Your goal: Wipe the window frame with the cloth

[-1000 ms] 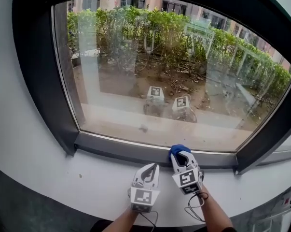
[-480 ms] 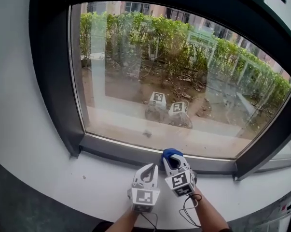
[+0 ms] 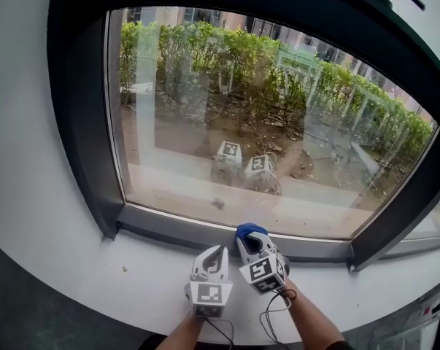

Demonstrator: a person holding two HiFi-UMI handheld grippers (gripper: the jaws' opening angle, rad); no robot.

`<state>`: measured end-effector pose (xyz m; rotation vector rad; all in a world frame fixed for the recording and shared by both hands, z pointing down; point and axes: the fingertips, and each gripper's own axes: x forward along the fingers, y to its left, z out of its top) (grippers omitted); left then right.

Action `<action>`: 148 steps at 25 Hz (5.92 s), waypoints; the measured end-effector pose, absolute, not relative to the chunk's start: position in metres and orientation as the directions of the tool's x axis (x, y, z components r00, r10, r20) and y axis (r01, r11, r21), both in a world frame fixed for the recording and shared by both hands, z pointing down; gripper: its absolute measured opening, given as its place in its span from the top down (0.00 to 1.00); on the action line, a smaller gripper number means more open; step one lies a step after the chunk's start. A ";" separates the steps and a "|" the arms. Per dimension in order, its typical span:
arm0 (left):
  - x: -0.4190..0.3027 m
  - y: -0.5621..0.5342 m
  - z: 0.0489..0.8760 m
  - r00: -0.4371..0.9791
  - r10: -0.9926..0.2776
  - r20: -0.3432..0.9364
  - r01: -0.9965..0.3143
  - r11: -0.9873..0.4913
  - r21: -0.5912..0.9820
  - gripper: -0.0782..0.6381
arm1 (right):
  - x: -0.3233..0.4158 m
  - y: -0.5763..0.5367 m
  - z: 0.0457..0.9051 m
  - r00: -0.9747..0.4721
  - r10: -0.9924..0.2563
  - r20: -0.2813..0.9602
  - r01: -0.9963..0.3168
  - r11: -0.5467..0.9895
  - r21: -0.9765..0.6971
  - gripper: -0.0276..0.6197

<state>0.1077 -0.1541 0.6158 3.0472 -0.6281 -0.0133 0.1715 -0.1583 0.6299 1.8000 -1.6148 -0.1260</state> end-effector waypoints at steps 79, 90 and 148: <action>0.008 -0.244 0.607 0.746 -0.656 0.116 -0.660 -0.751 0.000 0.88 | 0.071 -0.261 0.620 -0.043 -0.920 0.389 -0.791 0.269 0.549 0.92; -0.007 -0.253 0.608 0.715 -0.689 0.121 -0.693 -0.721 -0.005 0.88 | 0.050 -0.279 0.621 -0.082 -0.917 0.390 -0.774 0.305 0.555 0.92; -0.044 -0.289 0.612 0.635 -0.744 0.207 -0.735 -0.665 -0.135 0.88 | 0.005 -0.318 0.624 -0.233 -0.897 0.375 -0.843 0.378 0.382 0.92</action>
